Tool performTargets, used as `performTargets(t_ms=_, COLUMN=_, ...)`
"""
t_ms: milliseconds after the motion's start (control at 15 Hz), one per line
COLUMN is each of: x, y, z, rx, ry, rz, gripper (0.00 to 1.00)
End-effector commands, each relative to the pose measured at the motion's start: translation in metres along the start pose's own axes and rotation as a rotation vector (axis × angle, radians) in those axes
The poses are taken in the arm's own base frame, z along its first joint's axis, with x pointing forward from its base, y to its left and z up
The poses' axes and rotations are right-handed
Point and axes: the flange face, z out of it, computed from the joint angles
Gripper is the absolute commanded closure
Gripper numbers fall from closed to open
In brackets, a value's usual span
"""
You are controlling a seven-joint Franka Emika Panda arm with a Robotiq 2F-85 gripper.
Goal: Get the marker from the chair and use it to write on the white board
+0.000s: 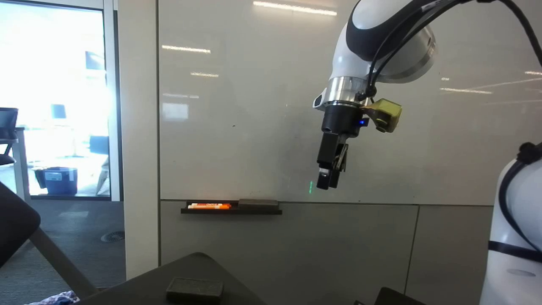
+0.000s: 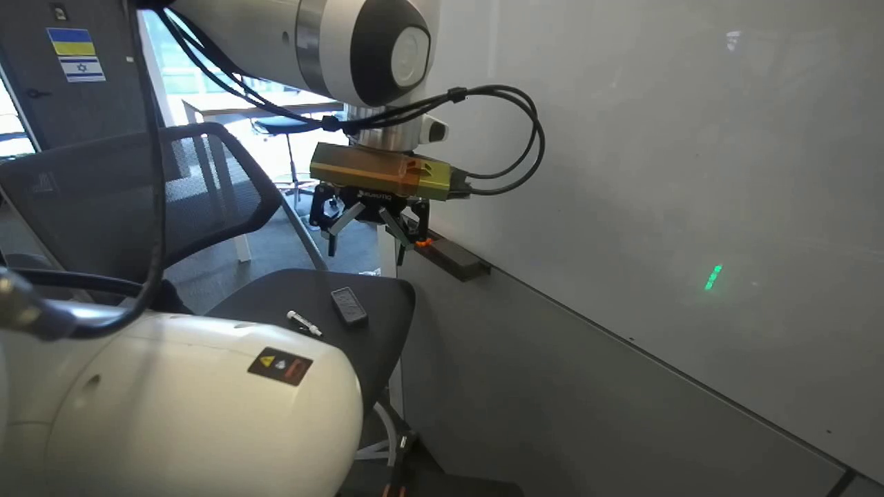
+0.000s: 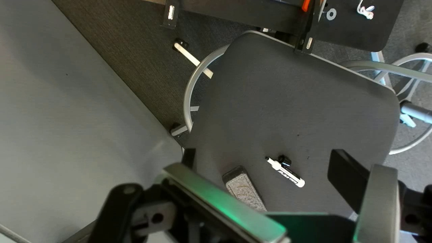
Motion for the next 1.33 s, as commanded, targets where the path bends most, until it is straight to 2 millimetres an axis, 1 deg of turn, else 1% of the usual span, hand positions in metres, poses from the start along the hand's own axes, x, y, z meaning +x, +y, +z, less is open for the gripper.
performTargets(t_ms=0, x=0.000, y=0.000, z=-0.001, rx=0.000, ry=-0.001, rz=0.000, gripper=0.00)
performTargets(t_ms=733, x=0.000, y=0.000, z=-0.001, rx=0.000, ry=-0.001, rz=0.000, gripper=0.00)
performTargets(t_ms=800, x=0.002, y=-0.004, z=-0.001, rx=0.003, ry=0.005, rz=0.020, gripper=0.00)
performTargets(t_ms=933, x=0.008, y=-0.030, z=0.001, rx=0.042, ry=-0.008, rz=0.069, gripper=0.00)
performTargets(t_ms=1067, x=0.015, y=-0.060, z=0.008, rx=0.061, ry=-0.035, rz=0.089, gripper=0.00)
performTargets(t_ms=1133, x=0.018, y=-0.078, z=0.018, rx=0.058, ry=-0.079, rz=0.125, gripper=0.00)
performTargets(t_ms=1200, x=0.022, y=-0.094, z=0.023, rx=0.057, ry=-0.092, rz=0.143, gripper=0.00)
performTargets(t_ms=1267, x=0.027, y=-0.110, z=0.037, rx=0.036, ry=-0.122, rz=0.190, gripper=0.00)
